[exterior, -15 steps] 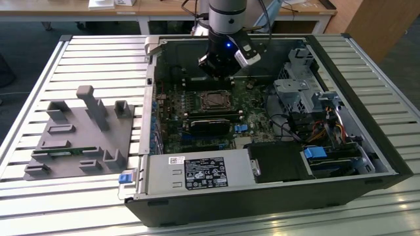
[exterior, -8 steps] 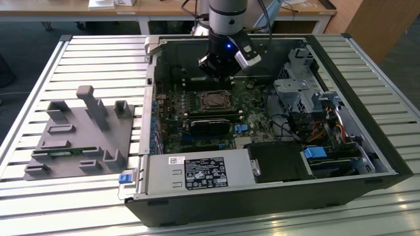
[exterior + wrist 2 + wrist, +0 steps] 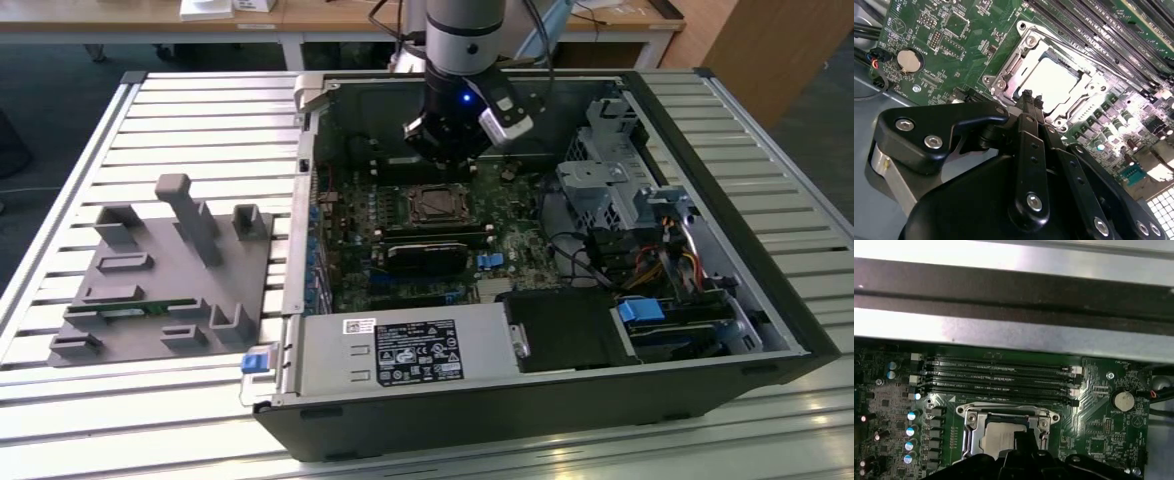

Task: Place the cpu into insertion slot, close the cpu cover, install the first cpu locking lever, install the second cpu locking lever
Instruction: 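Install the second cpu locking lever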

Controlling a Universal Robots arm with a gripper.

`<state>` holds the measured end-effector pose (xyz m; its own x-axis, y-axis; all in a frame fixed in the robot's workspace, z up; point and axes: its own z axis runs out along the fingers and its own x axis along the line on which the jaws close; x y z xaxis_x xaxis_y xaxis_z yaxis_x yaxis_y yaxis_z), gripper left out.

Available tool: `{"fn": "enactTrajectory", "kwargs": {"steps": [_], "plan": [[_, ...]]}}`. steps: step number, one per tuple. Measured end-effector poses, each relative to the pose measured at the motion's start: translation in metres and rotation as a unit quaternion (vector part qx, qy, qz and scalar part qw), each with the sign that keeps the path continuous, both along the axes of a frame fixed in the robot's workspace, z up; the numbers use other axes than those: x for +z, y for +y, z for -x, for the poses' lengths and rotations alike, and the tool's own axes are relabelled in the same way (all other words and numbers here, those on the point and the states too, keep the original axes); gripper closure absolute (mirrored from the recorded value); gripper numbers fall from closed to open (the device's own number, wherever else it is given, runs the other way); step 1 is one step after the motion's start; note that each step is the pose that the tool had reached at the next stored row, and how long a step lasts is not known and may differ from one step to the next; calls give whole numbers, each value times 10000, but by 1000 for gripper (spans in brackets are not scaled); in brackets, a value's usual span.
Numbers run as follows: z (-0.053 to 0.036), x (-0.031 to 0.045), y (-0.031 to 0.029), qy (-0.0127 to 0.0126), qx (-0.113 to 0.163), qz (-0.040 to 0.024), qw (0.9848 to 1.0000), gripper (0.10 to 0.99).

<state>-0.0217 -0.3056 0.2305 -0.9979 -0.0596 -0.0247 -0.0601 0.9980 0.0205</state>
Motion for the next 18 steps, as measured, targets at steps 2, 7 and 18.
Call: {"fn": "enactTrajectory", "kwargs": {"steps": [2, 7, 18], "plan": [[0, 13, -1, 0, 0, 0, 10000, 980], [-1, 84, -3, 0, 1, 0, 10000, 980], [-1, 85, -188, 0, 1, 0, 10000, 980]]}}
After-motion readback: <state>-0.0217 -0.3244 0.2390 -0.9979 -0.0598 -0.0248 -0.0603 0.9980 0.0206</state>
